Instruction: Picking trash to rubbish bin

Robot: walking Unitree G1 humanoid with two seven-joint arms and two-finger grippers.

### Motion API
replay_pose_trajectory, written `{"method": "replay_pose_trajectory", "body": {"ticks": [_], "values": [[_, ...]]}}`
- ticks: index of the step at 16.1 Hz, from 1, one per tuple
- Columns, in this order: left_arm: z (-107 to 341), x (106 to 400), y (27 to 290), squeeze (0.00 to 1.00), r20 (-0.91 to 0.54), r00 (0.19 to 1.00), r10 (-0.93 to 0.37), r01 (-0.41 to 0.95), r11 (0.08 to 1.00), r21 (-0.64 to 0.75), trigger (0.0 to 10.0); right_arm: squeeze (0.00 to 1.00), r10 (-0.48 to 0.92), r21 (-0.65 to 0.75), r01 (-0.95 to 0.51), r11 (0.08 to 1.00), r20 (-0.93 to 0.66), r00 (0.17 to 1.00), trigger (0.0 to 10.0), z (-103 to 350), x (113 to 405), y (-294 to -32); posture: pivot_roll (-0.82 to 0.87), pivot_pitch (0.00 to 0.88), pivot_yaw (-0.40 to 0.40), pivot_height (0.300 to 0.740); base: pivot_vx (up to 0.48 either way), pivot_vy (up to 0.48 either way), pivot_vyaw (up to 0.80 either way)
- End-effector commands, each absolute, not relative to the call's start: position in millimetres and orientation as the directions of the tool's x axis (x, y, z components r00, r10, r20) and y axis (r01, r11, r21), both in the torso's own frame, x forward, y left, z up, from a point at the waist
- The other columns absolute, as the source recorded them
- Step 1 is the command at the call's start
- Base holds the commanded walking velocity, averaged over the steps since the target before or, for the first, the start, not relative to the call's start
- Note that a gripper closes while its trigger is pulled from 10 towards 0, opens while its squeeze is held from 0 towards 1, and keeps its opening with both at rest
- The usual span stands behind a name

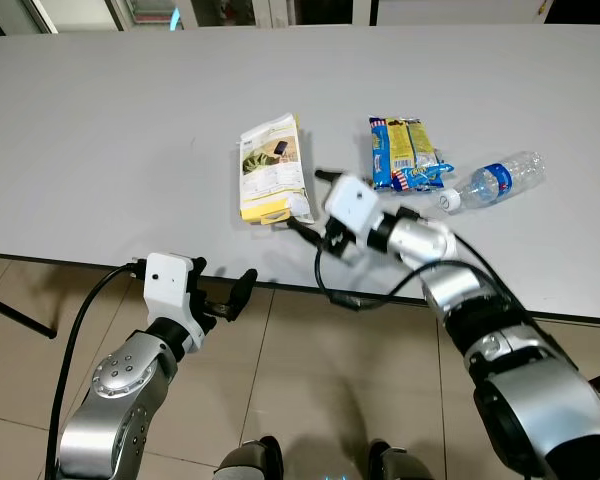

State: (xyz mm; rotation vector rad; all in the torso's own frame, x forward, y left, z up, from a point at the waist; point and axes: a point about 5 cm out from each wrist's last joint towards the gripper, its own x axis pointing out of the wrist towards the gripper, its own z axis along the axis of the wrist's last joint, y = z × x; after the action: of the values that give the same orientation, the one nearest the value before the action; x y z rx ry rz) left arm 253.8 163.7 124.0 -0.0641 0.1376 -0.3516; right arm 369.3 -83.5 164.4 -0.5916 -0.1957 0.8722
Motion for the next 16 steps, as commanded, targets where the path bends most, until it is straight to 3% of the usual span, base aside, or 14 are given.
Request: {"method": "replay_pose_trajectory", "body": {"ticks": [1, 2, 3, 4, 5, 14, 16], "values": [[127, 253, 163, 0.0, -0.125, 0.925, -0.36, 0.353, 0.933, -0.075, 10.0, 1.0, 0.78, -0.572, -0.662, 0.485, -0.06, 0.623, 10.0, 162, 366, -79, 0.05, 0.168, 0.137, 0.74, 0.0, 0.0, 0.0], [127, 253, 163, 0.0, -0.124, 0.925, -0.36, 0.353, 0.933, -0.074, 10.0, 1.0, 0.78, -0.545, -0.673, 0.5, -0.056, 0.624, 10.0, 157, 364, -78, 0.05, 0.168, 0.135, 0.74, 0.0, 0.0, 0.0], [127, 254, 163, 0.0, -0.124, 0.925, -0.36, 0.353, 0.933, -0.074, 10.0, 0.84, 0.779, -0.539, -0.674, 0.506, -0.049, 0.625, 10.0, 153, 362, -76, 0.05, 0.168, 0.135, 0.74, 0.0, 0.0, 0.0], [127, 253, 162, 0.0, -0.123, 0.924, -0.361, 0.354, 0.932, -0.075, 10.0, 0.09, 0.773, -0.533, -0.664, 0.524, -0.029, 0.633, 10.0, 151, 360, -73, 0.05, 0.17, 0.133, 0.74, 0.0, 0.0, 0.0], [126, 253, 162, 0.0, -0.123, 0.924, -0.361, 0.354, 0.932, -0.077, 10.0, 0.0, 0.765, -0.535, -0.649, 0.541, -0.009, 0.644, 10.0, 149, 359, -69, 0.05, 0.173, 0.133, 0.74, 0.0, 0.0, 0.0], [132, 263, 157, 0.0, -0.094, 0.942, -0.321, 0.314, 0.946, -0.082, 10.0, 0.0, 0.655, -0.414, -0.565, 0.714, 0.11, 0.748, 10.0, 151, 361, -66, 0.03, 0.163, 0.119, 0.74, 0.0, 0.0, 0.0], [131, 265, 154, 0.0, -0.089, 0.945, -0.316, 0.308, 0.947, -0.089, 10.0, 0.0, 0.633, -0.4, -0.545, 0.737, 0.127, 0.764, 10.0, 153, 362, -68, 0.01, 0.152, 0.114, 0.74, 0.0, 0.0, -0.79]]}}
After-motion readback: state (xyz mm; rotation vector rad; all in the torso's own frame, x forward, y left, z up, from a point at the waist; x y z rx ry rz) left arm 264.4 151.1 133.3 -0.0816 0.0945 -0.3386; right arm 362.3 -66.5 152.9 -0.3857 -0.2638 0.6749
